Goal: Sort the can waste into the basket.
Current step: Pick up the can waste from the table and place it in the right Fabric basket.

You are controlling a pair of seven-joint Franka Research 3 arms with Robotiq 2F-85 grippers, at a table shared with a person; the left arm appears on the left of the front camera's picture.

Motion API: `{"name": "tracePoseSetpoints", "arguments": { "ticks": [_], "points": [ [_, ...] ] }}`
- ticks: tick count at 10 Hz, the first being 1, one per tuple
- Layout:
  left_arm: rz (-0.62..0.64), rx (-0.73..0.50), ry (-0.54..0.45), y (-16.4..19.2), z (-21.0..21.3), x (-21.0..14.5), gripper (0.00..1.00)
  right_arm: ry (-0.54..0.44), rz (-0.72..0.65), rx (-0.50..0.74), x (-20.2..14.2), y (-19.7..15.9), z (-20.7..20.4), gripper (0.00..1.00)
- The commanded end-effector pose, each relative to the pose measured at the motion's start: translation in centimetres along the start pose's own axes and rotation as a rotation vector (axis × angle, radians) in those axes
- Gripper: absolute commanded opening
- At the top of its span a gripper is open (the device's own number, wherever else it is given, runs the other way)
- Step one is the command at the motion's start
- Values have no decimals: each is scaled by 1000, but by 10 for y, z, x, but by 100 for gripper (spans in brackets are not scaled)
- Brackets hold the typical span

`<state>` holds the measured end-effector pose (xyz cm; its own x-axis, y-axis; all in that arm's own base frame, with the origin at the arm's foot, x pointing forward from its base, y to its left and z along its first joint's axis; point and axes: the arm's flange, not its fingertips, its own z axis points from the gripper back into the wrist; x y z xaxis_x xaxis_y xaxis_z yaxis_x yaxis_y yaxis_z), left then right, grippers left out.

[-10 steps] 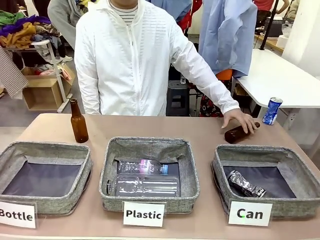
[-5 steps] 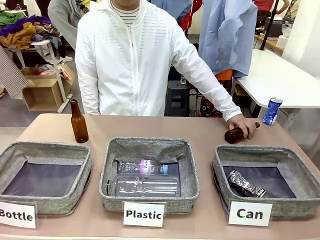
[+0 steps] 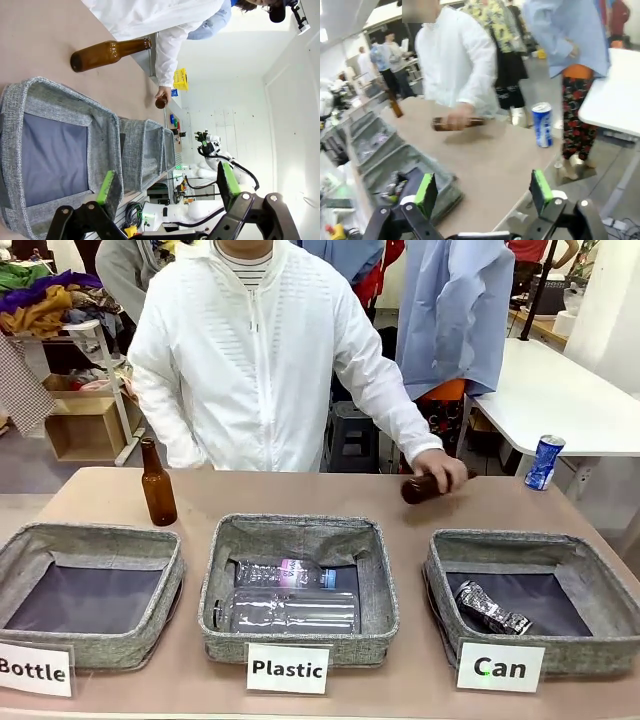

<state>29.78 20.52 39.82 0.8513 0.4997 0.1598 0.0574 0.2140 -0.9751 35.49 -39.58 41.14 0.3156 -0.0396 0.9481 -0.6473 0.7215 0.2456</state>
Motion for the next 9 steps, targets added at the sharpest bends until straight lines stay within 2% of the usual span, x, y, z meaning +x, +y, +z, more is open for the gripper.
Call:
{"name": "tracePoseSetpoints", "arguments": {
  "ticks": [1,5,7,9],
  "points": [
    [-22,-13,0,-1,-1,0,100,26,73,-130,1,-10,-42,100],
    [-22,-13,0,-1,-1,0,100,143,199,-176,-6,-63,-120,100],
    [-22,-13,0,-1,-1,0,100,162,244,-146,-13,-84,-161,100],
    [-22,-13,0,-1,-1,0,100,153,211,-134,-21,-101,-189,100]
  ]
}}
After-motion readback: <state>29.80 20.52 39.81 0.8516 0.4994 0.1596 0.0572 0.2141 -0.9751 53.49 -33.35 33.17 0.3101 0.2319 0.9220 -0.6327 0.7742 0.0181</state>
